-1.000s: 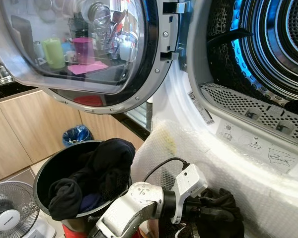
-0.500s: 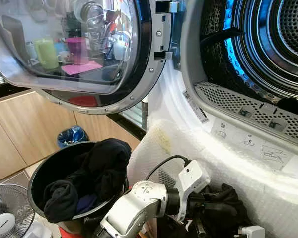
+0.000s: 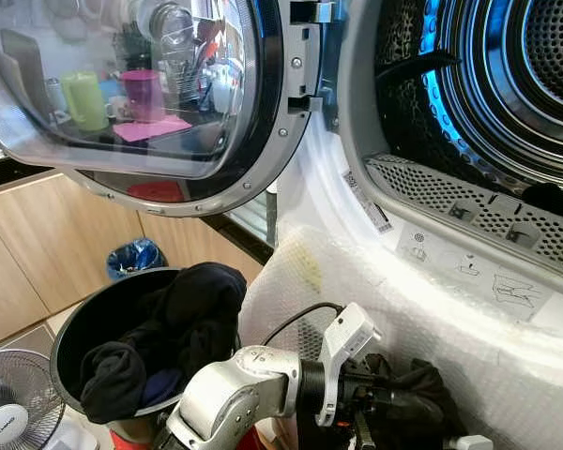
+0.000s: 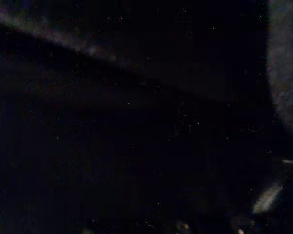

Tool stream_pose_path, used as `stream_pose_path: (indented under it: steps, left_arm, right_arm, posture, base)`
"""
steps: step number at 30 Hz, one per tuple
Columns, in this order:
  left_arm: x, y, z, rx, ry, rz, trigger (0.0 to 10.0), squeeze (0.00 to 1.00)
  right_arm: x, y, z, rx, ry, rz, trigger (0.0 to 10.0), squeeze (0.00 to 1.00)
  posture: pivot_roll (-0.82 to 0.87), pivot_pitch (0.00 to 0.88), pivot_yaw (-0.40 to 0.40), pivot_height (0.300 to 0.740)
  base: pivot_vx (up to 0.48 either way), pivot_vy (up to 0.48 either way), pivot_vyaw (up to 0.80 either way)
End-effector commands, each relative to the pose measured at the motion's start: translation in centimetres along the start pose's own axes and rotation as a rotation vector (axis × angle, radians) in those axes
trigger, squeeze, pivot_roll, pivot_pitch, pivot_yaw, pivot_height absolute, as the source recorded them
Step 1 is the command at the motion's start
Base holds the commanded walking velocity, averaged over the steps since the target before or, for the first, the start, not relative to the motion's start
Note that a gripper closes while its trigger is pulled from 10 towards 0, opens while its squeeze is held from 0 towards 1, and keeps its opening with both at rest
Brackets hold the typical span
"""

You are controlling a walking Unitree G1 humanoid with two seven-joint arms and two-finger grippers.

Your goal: Clothes washing

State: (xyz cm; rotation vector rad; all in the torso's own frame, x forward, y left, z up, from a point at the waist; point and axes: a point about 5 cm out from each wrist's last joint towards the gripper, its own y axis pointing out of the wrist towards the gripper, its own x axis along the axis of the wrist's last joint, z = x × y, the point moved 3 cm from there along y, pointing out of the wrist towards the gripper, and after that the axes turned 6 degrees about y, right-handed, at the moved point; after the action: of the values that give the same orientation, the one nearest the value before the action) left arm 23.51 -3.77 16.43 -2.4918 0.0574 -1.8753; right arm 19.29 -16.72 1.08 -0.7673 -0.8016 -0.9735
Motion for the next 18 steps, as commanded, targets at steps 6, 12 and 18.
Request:
stream_pose_path:
  steps: [6, 12, 18]
  left_arm:
    - [1.3, -0.4, -0.5, -0.011, -0.007, -0.026, 0.0, 0.0]
    - [0.8, -0.9, -0.2, 0.011, -0.01, 0.008, 0.0, 0.0]
    - [0.6, -1.1, -0.2, 0.019, -0.015, 0.013, 0.0, 0.0]
  right_arm:
    - [0.8, 0.5, -0.4, -0.018, 0.021, -0.063, 0.0, 0.0]
    - [0.9, 0.8, -0.2, -0.009, 0.037, -0.092, 0.0, 0.0]
    - [0.8, 0.9, -0.2, -0.019, 0.047, -0.102, 0.0, 0.0]
  posture:
    - [0.19, 0.0, -0.018, 0.74]
    - [0.19, 0.0, -0.012, 0.74]
    - [0.2, 0.0, -0.01, 0.74]
  base:
    - [0.0, 0.0, 0.0]
    - [0.0, 0.0, 0.0]
    - [0.0, 0.0, 0.0]
